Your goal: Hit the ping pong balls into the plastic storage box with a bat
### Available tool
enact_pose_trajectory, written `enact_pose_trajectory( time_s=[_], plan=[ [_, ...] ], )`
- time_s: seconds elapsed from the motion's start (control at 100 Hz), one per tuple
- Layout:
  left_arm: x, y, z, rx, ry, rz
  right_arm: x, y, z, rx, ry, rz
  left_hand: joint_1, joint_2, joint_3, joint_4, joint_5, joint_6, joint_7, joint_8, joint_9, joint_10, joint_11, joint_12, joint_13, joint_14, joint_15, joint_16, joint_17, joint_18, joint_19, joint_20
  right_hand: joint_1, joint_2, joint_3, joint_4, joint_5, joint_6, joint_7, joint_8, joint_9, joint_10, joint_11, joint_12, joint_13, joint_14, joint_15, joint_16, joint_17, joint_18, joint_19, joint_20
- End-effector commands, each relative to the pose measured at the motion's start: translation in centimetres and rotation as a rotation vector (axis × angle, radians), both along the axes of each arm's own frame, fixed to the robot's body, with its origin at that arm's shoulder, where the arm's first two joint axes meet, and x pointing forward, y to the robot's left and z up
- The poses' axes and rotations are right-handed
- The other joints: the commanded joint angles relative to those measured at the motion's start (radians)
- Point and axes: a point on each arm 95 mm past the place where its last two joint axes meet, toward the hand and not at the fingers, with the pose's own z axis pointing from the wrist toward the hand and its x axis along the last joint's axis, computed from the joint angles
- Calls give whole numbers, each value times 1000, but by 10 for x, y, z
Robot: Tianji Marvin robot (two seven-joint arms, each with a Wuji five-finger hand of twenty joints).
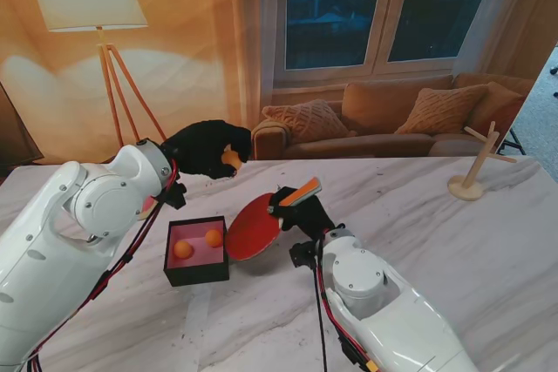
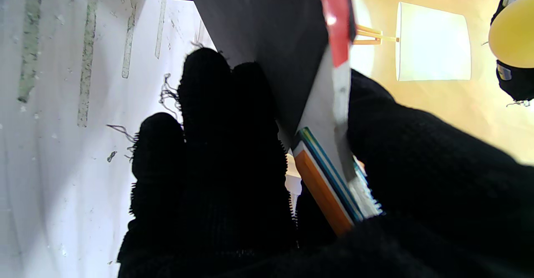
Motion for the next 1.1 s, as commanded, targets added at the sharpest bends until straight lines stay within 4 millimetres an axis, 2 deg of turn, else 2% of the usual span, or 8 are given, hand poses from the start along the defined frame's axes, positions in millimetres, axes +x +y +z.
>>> enact_pose_trajectory(
  time_s=[0.0,0.21,0.3,0.39,0.43,0.51,0.81,1.09],
  plan=[
    [-2,-4,0,14,6,-14,-2,4,0,9,10,16,75,42,32,46,15,-3,22,32,49,-39,26,43,0,47,-7,11,-26,-153,5,-9,146,109,166,39,215,-29,167,87,55,-243,35,3,-68,-104,-45,2,-3,-31,5,9],
    [-2,-8,-10,36,43,-37,-1,5,4,14,-4,19,61,52,3,41,7,-10,-28,15,29,-44,12,9,-51,58,-37,0,-79,-128,-7,10,146,110,165,39,215,-28,166,88,54,-244,35,3,-67,-105,-46,2,-3,-31,5,9],
    [-2,-10,-16,38,81,-49,-2,5,7,20,-11,22,30,68,-25,44,-8,-5,-141,-11,-25,-38,37,-86,-89,72,-59,-56,-119,-96,-42,42,146,110,165,39,215,-29,166,88,54,-243,35,3,-68,-106,-46,2,-3,-31,5,9],
    [-2,-11,-18,46,90,-55,-2,6,10,27,-21,27,-17,89,-42,49,-15,-11,-232,-19,-63,-50,52,-177,-116,87,-81,-71,-166,-68,-44,83,146,110,165,39,216,-29,166,89,54,-244,35,3,-68,-106,-46,3,-3,-31,5,9],
    [-2,-11,-18,55,90,-59,-3,6,11,32,-25,28,-51,110,-56,57,-22,-16,-279,-15,-85,-55,63,-279,-126,91,-95,-78,-185,-62,-52,103,146,110,165,39,216,-29,166,89,54,-244,35,3,-69,-105,-47,2,-3,-31,5,9],
    [-4,-10,-18,63,84,-65,-4,6,15,38,-38,33,-130,172,-92,84,-28,-12,-399,-51,-96,-61,26,-338,-135,100,-139,-107,-204,-51,-59,115,146,110,165,39,216,-29,166,89,54,-244,34,3,-68,-106,-47,3,-3,-31,5,9],
    [-5,-7,-18,56,60,-42,-3,3,10,7,-31,42,-189,237,-154,114,-34,0,-483,-58,-157,-48,-28,-364,-173,117,-183,-146,-241,-40,-73,126,146,109,166,39,217,-27,165,90,55,-242,35,3,-68,-103,-47,3,-3,-31,5,9],
    [-5,2,-20,50,57,-7,-1,-9,5,-24,-32,6,-175,236,-172,105,-26,5,-489,-45,-151,-45,-39,-376,-223,110,-210,-145,-312,-16,-121,131,147,108,168,39,217,-25,165,91,55,-239,36,3,-68,-100,-45,3,-3,-31,4,9]
  ],
)
